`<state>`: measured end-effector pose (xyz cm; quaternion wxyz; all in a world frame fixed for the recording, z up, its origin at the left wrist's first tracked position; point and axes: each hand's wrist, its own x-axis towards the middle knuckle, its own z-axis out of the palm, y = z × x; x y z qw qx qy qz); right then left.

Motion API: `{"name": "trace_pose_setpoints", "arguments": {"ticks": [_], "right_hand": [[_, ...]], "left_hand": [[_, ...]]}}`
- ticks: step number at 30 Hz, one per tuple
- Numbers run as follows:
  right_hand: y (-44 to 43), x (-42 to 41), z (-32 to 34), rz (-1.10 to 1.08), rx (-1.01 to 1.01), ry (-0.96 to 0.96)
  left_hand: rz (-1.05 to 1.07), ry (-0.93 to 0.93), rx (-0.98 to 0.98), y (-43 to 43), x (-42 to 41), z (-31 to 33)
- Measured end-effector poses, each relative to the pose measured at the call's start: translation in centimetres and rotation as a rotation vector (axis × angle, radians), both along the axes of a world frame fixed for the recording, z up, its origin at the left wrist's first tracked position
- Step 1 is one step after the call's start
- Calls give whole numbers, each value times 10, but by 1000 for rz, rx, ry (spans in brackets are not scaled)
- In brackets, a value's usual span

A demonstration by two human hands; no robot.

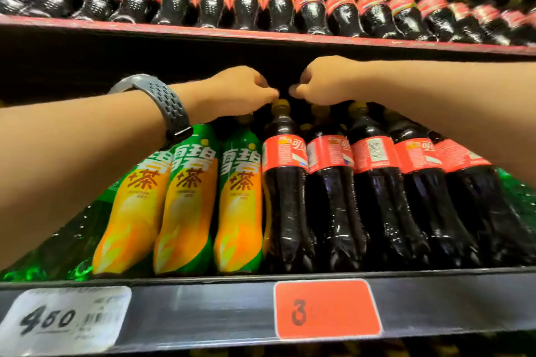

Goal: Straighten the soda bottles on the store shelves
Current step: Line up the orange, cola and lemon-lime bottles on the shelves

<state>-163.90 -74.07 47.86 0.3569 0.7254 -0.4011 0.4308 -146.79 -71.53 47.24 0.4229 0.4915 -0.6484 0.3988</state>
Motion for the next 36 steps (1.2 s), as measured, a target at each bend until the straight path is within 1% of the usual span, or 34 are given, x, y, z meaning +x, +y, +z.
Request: {"name": "trace_pose_setpoints", "arguments": {"ticks": [2, 4, 8, 11, 15, 20, 25, 32, 34, 36], "right_hand": [[-3, -11, 0, 10, 34, -1], [-7, -21, 0, 11, 69, 24], [-14, -34, 0, 97, 130, 47], [-17, -42, 0, 186, 169, 48], [-21, -48, 0, 239, 186, 65], [-32, -50, 2, 277, 168, 54], [-34, -49, 4, 298, 171, 36], [-38, -45, 0, 302, 124, -42], [-37, -47, -1, 314, 154, -42], [-38, -51, -3, 375, 211, -44]], "left_hand": [[-43, 31, 51, -5, -9, 1], [-38, 55, 76, -9, -16, 0], [58, 70, 45, -15, -27, 0], [77, 114, 26, -16, -30, 1], [3, 192, 56, -15, -29, -1], [-165, 268, 121, -15, -28, 0], [-223, 282, 183, -14, -26, -1], [-220, 273, 207, -9, -26, -3], [-221, 295, 183, -9, -25, -6], [-229, 320, 156, -10, -24, -8]]}}
